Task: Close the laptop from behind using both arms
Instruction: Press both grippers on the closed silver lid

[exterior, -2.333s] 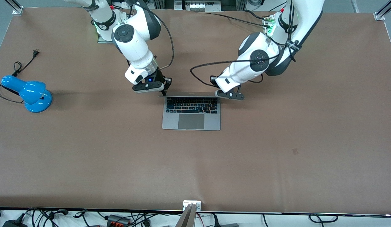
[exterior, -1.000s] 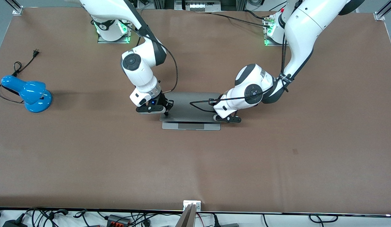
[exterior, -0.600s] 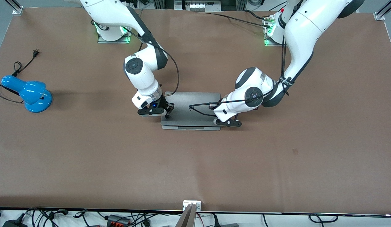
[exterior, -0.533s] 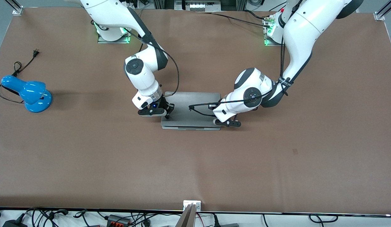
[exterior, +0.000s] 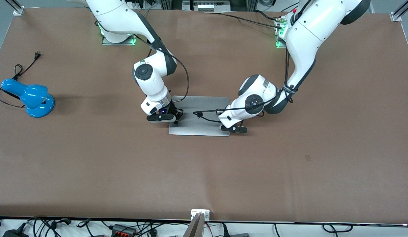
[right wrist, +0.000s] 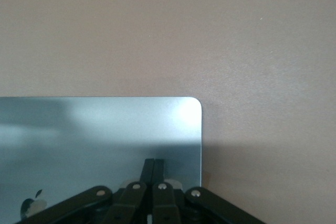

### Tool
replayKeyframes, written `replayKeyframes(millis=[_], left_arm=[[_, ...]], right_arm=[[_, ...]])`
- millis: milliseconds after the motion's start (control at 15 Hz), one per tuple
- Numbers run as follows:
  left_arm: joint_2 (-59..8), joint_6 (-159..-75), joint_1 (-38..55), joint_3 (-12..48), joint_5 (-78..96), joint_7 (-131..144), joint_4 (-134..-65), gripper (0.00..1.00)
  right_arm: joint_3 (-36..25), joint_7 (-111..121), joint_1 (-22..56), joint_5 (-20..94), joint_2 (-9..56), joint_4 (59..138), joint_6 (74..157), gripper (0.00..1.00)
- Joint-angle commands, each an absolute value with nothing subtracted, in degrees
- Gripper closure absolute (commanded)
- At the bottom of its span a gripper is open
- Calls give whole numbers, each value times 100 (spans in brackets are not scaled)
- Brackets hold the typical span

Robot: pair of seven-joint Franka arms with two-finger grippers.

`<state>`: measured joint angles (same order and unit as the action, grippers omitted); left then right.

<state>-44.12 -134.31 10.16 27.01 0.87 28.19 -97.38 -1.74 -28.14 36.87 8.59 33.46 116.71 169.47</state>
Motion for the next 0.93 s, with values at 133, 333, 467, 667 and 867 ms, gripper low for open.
replayKeyframes(millis=[133, 333, 467, 667, 867], left_arm=[[-4561, -13482, 1081, 2637, -123, 2936, -9580, 100], [-4562, -13491, 1099, 2619, -132, 2936, -9580, 100], [-4553, -13491, 1099, 2602, -175, 2936, -9580, 100], [-4404, -13386, 1029, 2593, -299, 3040, -9580, 100], [-3808, -12642, 897, 2593, -308, 3129, -9589, 100]], right_arm=[[-167, -2760, 3744, 835, 3489, 11584, 17095, 100], [-167, -2760, 3744, 844, 3472, 11488, 17051, 100], [-167, -2707, 3665, 826, 3428, 11487, 17025, 100], [-202, -2716, 3656, 835, 3288, 11199, 16124, 100], [-369, -2690, 3648, 826, 3173, 10637, 14963, 100]])
